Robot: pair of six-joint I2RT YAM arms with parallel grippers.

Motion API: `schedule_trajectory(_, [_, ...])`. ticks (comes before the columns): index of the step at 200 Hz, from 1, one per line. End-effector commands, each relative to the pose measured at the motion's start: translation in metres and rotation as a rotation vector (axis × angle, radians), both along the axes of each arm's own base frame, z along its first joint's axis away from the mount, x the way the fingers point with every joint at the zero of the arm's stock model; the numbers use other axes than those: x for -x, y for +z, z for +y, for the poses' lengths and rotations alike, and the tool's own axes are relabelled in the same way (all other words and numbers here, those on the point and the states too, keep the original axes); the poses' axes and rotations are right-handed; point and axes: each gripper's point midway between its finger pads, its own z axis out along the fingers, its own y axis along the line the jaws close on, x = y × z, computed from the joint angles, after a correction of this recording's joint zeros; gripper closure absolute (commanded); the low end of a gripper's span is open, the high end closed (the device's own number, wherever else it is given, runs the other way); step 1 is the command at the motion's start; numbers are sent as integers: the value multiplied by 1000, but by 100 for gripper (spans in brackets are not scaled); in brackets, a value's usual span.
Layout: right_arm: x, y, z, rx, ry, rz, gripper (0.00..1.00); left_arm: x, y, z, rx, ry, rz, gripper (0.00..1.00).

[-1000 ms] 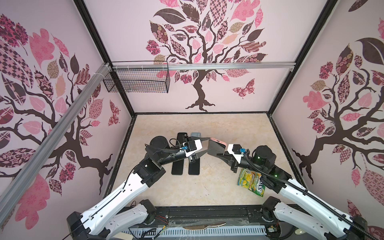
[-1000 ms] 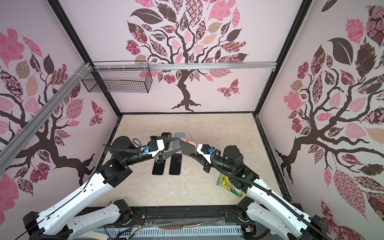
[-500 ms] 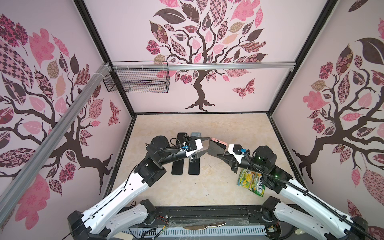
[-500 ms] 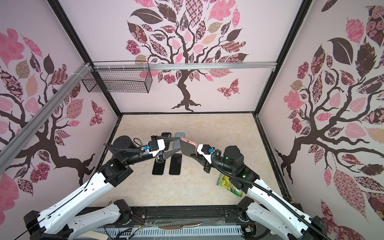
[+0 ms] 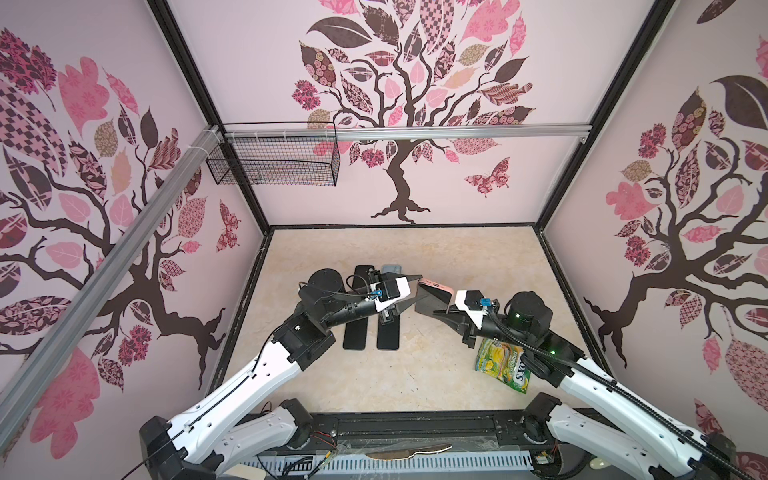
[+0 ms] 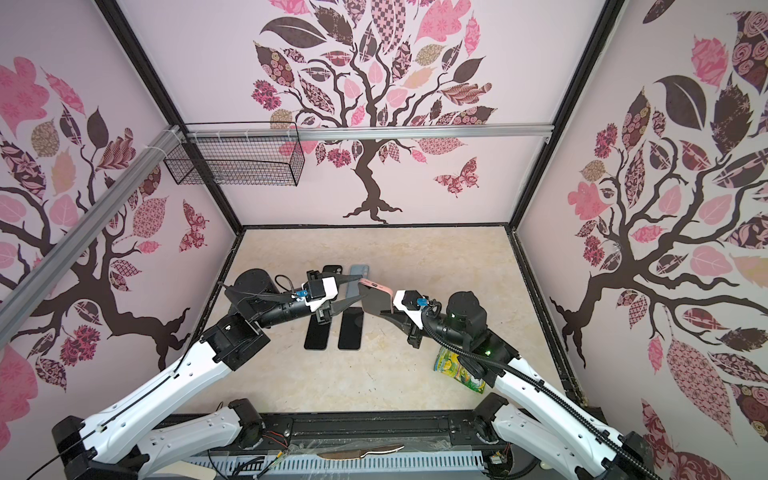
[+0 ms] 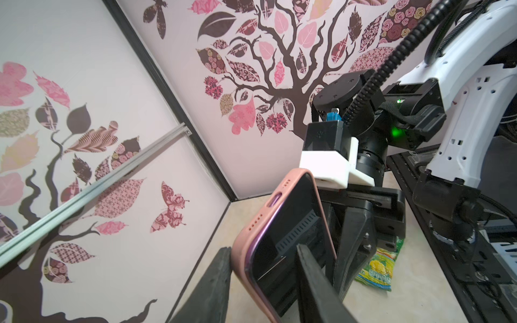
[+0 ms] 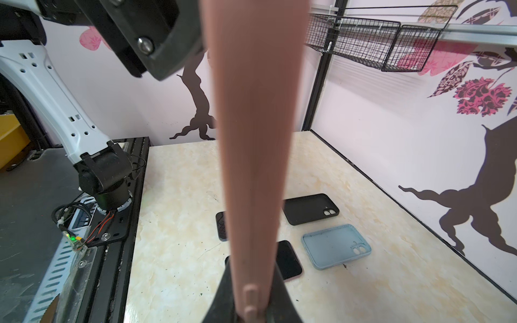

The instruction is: Take the phone out of the phone case

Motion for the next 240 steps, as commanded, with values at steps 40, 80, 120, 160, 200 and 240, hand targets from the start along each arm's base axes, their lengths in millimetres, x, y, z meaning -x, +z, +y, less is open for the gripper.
schedule_trajectory(40, [3,42,-2,-89,-3,-115,100,-10,-5,0,-33,73,0,60])
schedule_trajectory(80, [-11,37,-10,-76,-100,-95,100,-15,19,17,41,174,-57,53])
schedule_trajectory(120, [-17,36,-13,-65,-140,-90,100,3,29,21,26,130,-119,56])
schedule_trajectory(160, [-15,39,-11,-72,-121,-82,100,12,18,8,-40,121,-167,56])
schedule_trajectory(200, [-7,37,-10,-66,-87,-79,100,8,24,7,-11,140,-169,58])
schedule_trajectory(240, [-7,36,-9,-61,-82,-83,100,4,29,10,1,171,-183,58])
